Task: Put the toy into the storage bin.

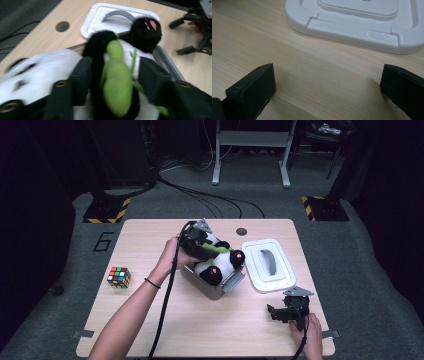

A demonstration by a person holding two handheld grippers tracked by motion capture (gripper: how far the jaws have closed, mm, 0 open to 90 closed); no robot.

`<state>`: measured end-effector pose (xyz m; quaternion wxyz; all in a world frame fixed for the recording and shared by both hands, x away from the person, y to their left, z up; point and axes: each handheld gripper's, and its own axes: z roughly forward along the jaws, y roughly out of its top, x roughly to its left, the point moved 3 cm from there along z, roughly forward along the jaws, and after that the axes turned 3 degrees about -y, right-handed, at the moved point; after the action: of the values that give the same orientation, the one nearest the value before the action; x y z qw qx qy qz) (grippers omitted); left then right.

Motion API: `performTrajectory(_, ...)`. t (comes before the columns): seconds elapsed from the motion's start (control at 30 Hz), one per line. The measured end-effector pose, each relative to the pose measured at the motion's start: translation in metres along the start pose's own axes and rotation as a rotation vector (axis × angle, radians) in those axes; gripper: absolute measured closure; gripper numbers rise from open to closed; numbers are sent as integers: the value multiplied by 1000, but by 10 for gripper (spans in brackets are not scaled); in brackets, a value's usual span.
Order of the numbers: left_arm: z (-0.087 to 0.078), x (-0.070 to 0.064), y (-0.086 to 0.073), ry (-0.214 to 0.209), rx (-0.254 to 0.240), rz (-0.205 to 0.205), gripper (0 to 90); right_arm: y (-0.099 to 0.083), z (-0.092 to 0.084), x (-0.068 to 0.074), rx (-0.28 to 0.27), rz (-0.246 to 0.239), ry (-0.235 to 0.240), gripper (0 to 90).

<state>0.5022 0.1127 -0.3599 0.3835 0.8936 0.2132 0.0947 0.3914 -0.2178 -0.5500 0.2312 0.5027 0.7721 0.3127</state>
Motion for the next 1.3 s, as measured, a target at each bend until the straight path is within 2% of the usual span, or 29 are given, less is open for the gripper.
performTrajectory(0.07, -7, 4, -2, 17, -34, -28, 302, 0, 0, 0, 1, -2, 0, 0)
performTrajectory(0.2, -16, 16, -10, 64, -50, -86, 155, 0, 0, 0, 1, -2, 0, 0)
performTrajectory(0.33, -18, 24, -20, 77, -60, -143, 118, 0, 0, 0, 1, -2, 0, 0)
performTrajectory(0.43, -13, 29, -28, 84, -46, -157, 116, 0, 0, 0, 1, -2, 0, 0)
performTrajectory(0.67, 0, 36, -43, 79, -28, -196, 120, 0, 0, 0, 0, -2, 0, 0)
performTrajectory(0.8, 8, 43, -54, 55, -20, -242, 120, 0, 0, 0, 0, -2, 0, 0)
performTrajectory(0.87, 8, 45, -56, 52, -37, -269, 115, 0, 0, 0, 1, -2, 0, 0)
performTrajectory(0.93, 4, 44, -55, 75, -38, -257, 113, 0, 0, 0, 1, -2, 1, 0)
performTrajectory(1.03, -5, 35, -50, 82, -49, -250, 109, 0, 0, 0, 1, -2, 0, 0)
performTrajectory(1.2, -14, 15, -40, 80, -37, -204, 87, 0, 0, 0, 1, -2, 0, 0)
performTrajectory(1.3, -15, 1, -37, 61, -28, -189, 76, 0, 0, 0, 1, -2, 0, 0)
